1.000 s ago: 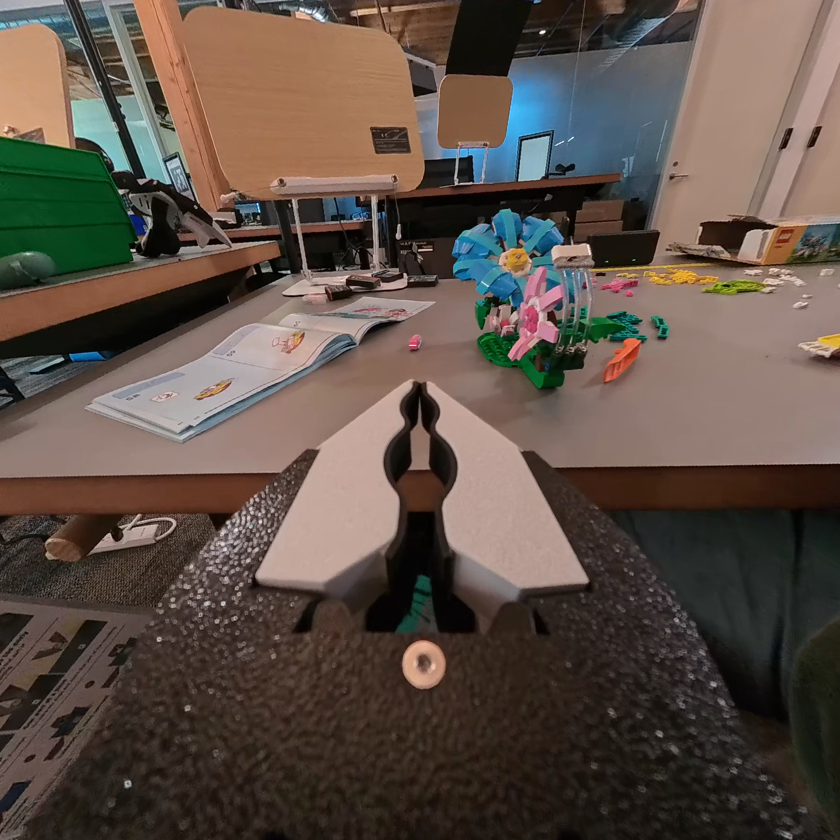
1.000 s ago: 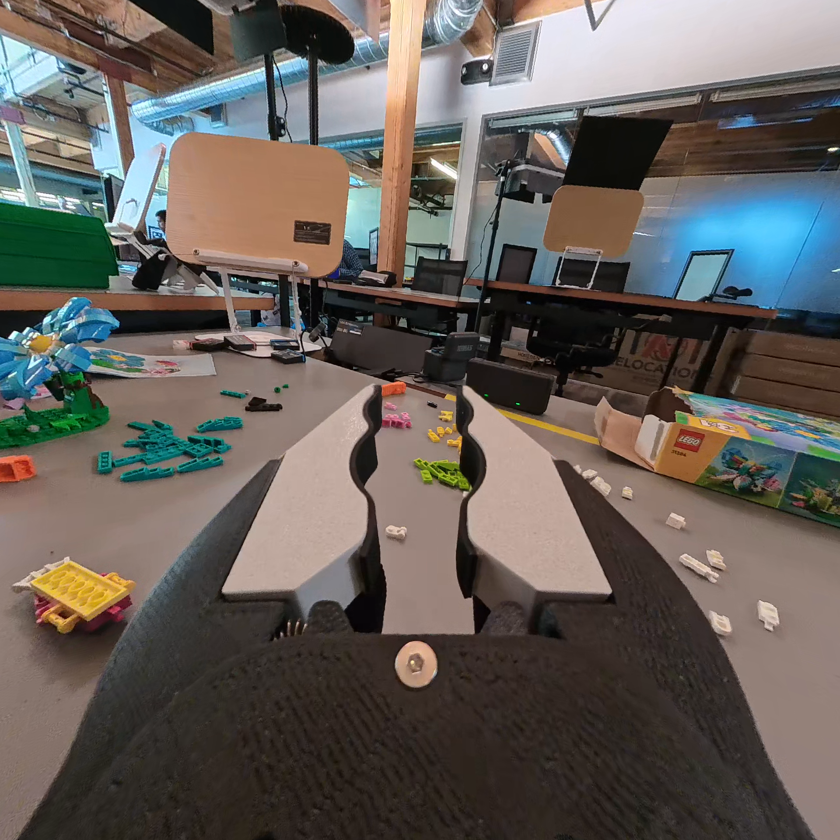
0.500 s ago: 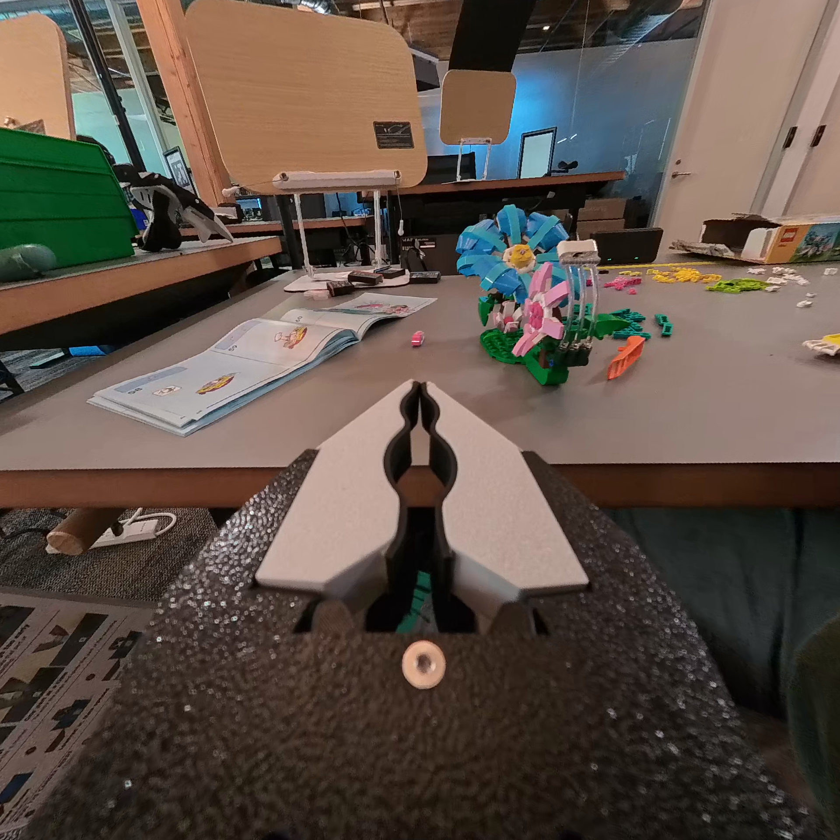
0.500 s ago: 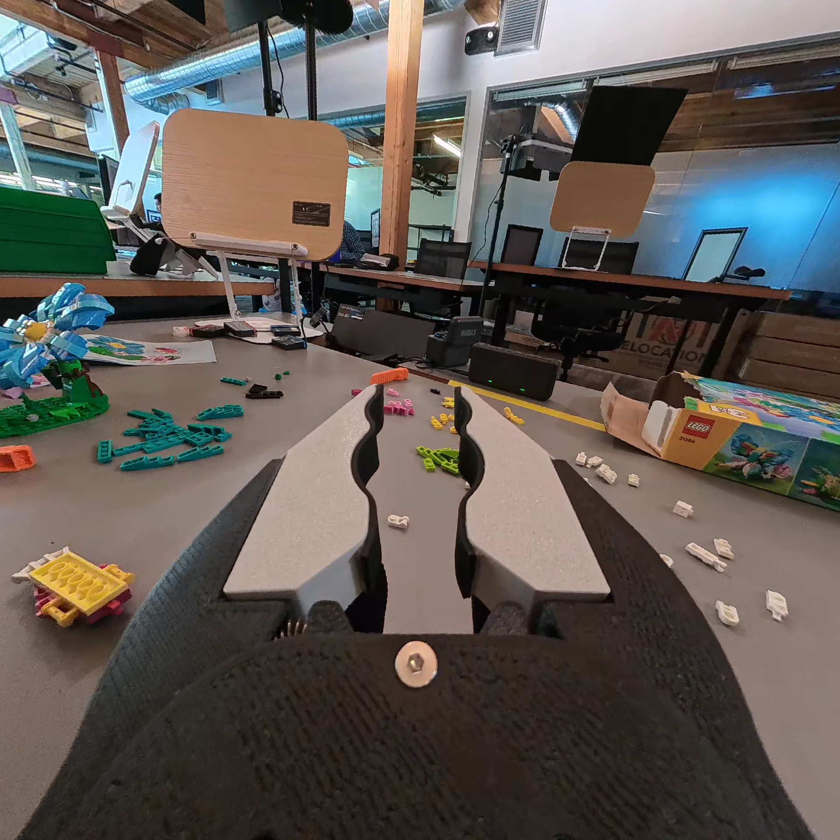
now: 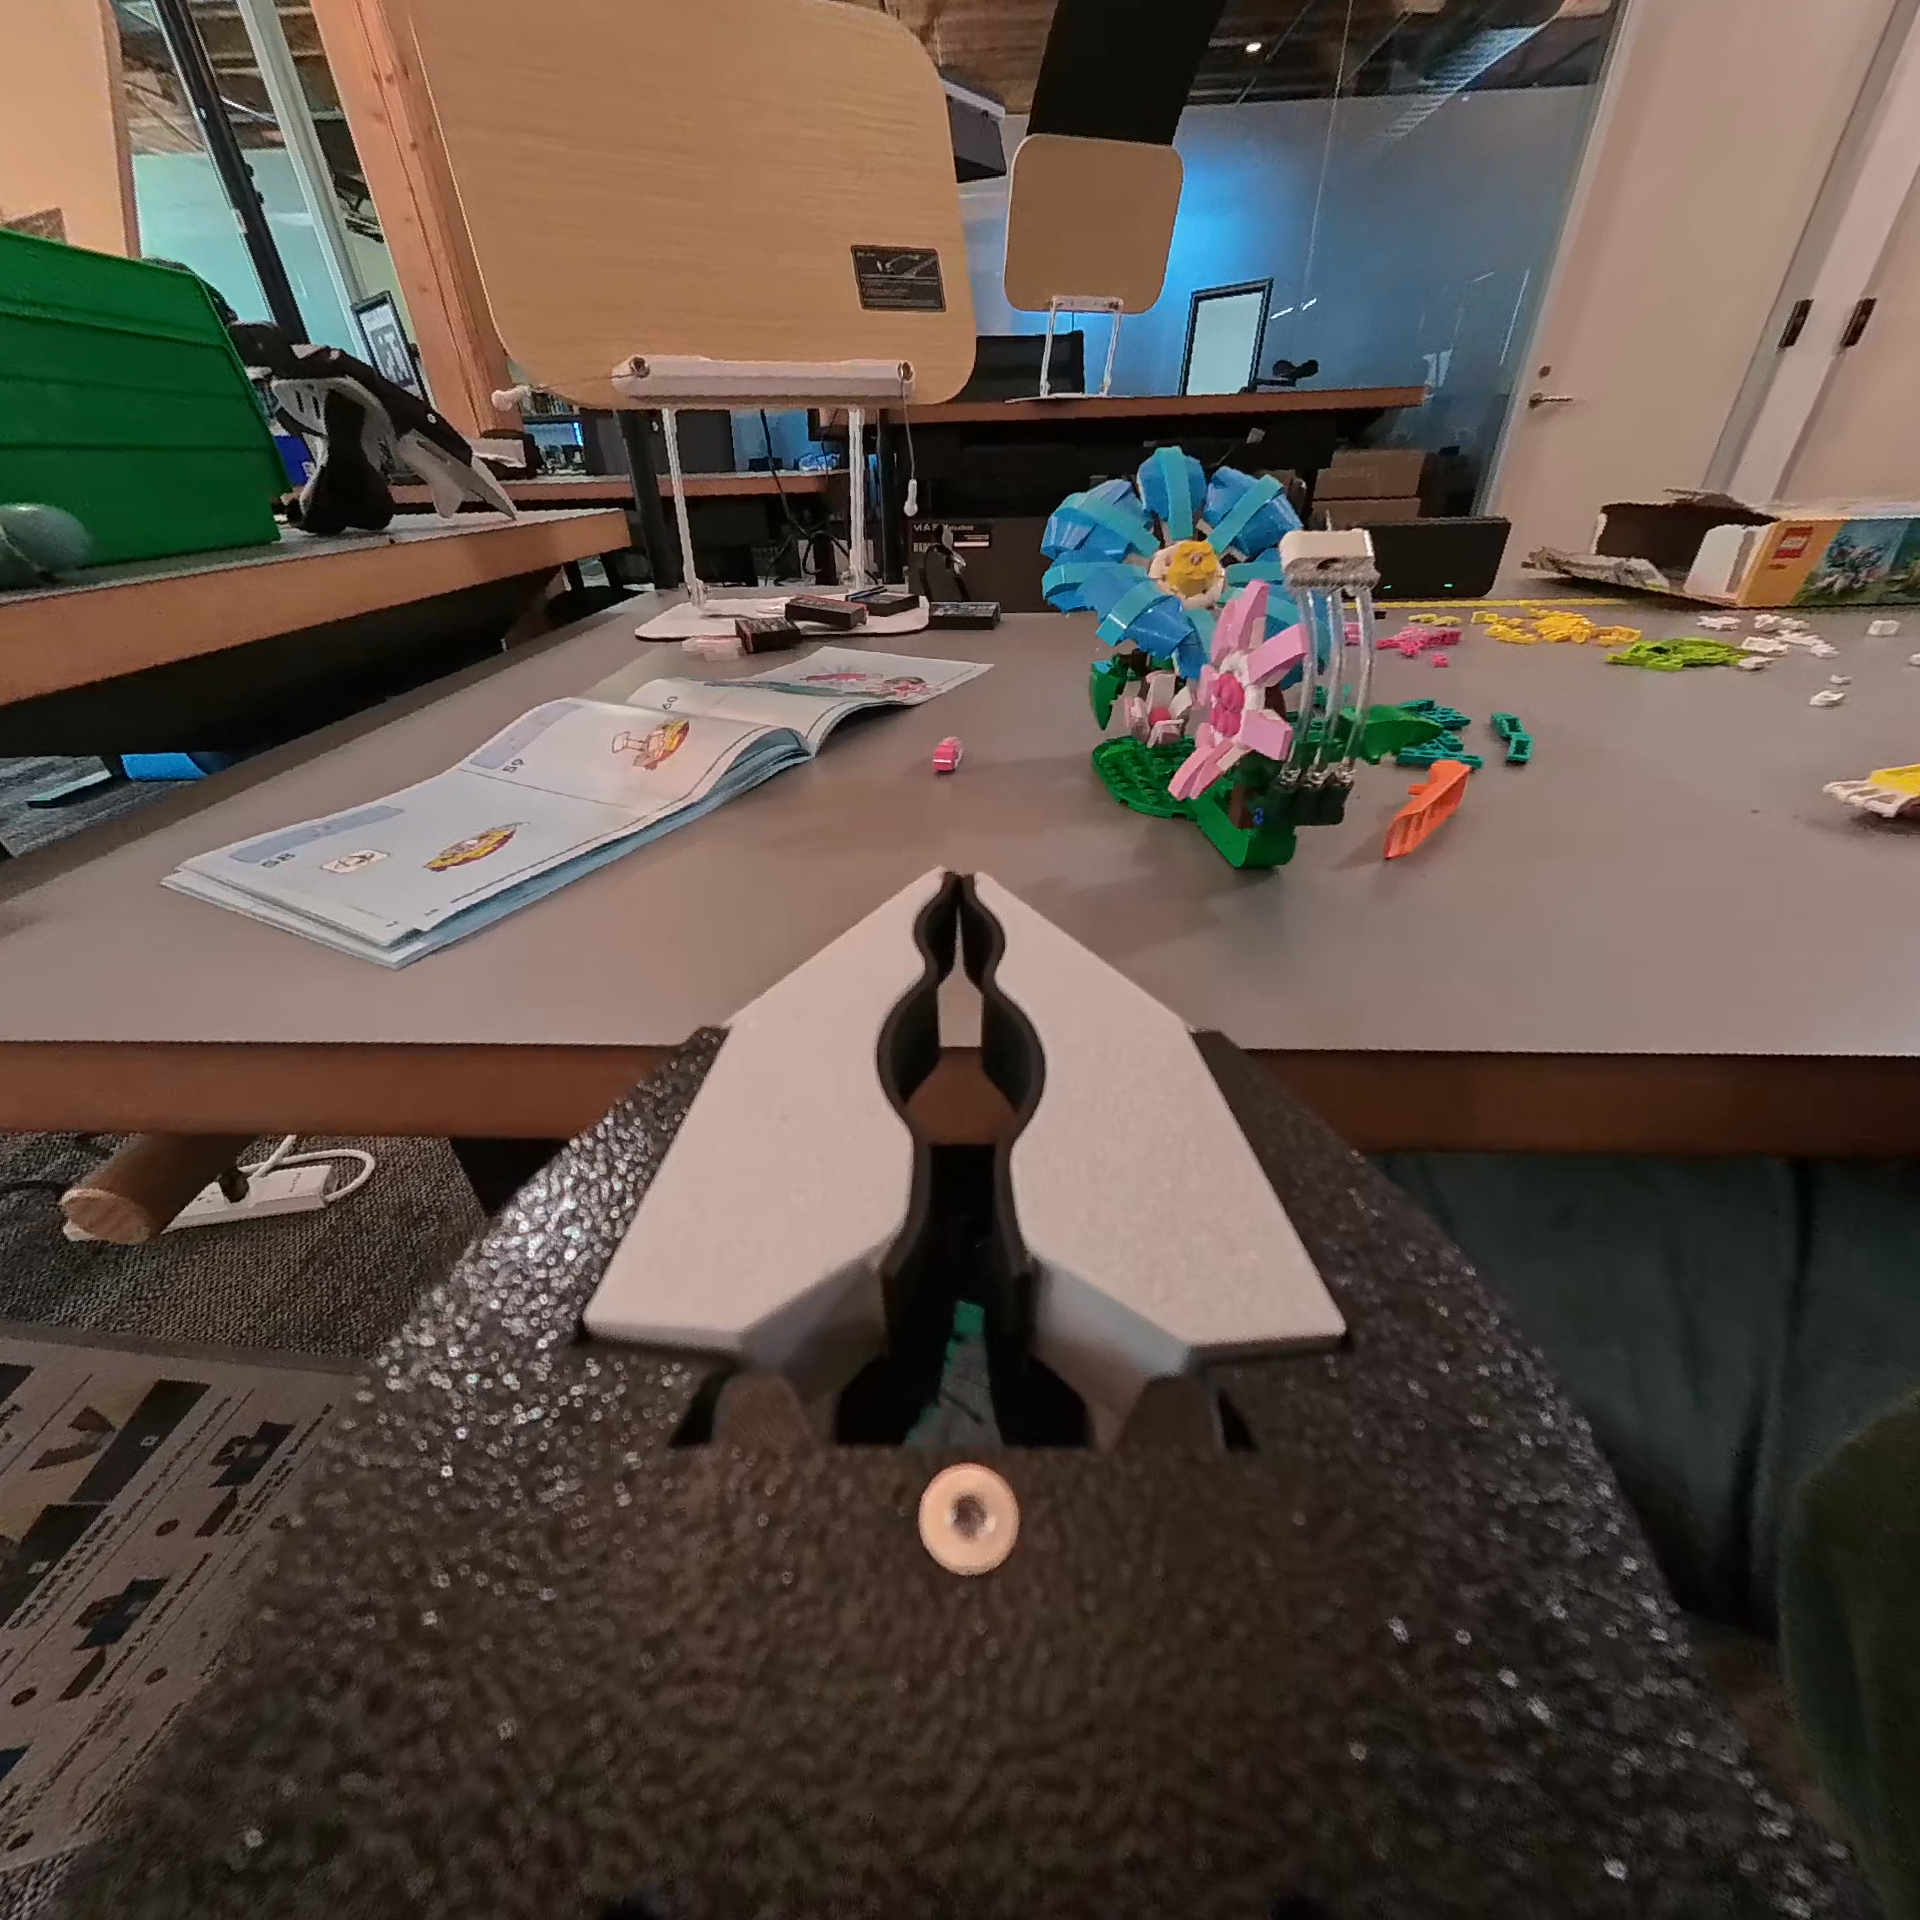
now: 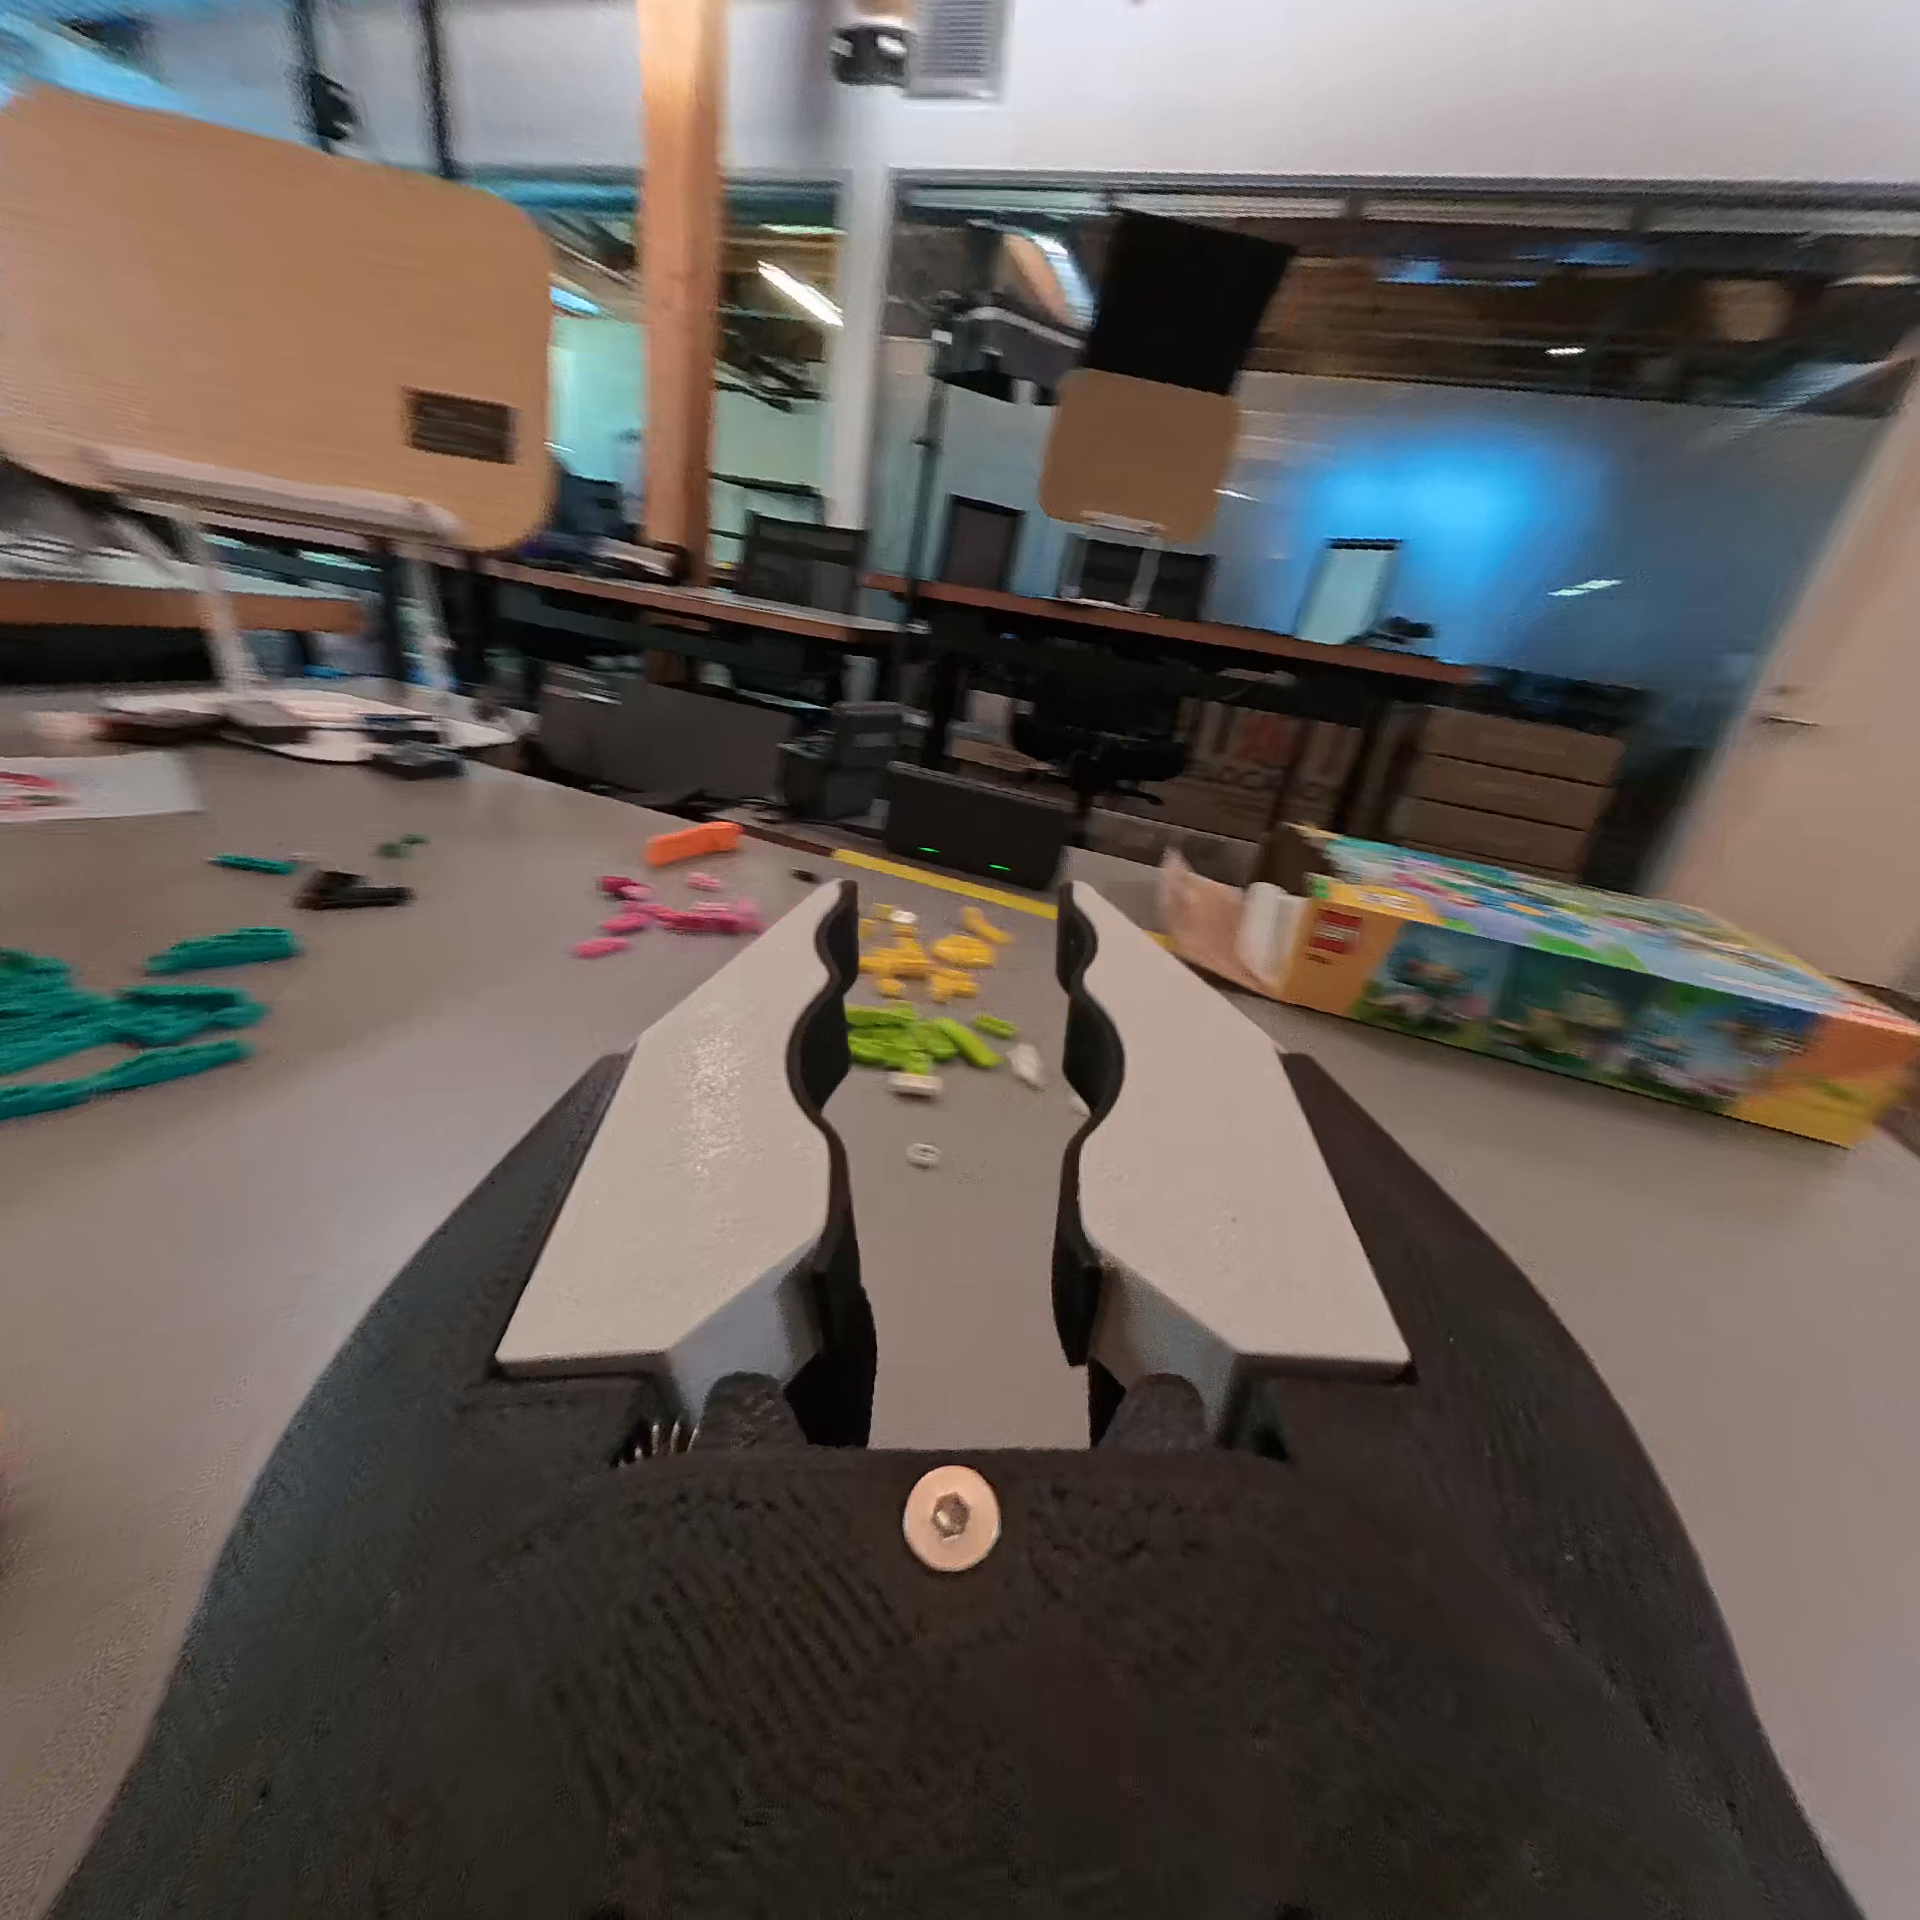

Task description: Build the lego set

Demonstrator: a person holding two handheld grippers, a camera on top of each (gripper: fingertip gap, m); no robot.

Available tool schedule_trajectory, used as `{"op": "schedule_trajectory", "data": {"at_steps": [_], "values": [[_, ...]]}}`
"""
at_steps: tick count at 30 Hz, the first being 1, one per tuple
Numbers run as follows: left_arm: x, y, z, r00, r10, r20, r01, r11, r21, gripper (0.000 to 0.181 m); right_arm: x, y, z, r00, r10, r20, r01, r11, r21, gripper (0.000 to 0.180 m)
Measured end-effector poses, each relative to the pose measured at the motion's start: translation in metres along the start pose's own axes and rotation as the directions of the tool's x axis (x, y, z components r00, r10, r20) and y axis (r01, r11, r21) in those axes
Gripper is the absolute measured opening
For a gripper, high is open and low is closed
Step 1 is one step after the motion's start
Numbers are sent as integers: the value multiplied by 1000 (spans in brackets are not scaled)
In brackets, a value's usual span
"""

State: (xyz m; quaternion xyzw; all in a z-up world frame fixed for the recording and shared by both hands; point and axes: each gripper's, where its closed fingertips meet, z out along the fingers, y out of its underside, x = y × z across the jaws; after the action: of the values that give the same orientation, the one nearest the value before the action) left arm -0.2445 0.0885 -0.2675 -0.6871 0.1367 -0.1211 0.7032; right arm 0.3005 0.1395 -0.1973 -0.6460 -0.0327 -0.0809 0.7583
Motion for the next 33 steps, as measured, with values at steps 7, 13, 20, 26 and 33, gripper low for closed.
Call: {"op": "schedule_trajectory", "data": {"at_steps": [7,13,20,26,33], "values": [[-1,0,-1,1000,-2,4,2,1000,0,0,47,-9,-14,980,-67,-187,74,997,32,33],[-5,0,-2,1000,-14,7,14,1000,3,0,84,3,-19,962,-86,-258,84,996,-19,28],[-5,1,-2,1000,-28,8,28,1000,1,0,76,9,-14,971,-98,-216,91,995,-45,25],[-4,1,-1,999,-32,6,32,999,-2,0,76,10,-14,974,-87,-210,78,996,-47,25],[-3,2,-1,999,-33,3,33,999,-5,0,75,11,-13,975,-87,-204,78,996,-52,24]]}}
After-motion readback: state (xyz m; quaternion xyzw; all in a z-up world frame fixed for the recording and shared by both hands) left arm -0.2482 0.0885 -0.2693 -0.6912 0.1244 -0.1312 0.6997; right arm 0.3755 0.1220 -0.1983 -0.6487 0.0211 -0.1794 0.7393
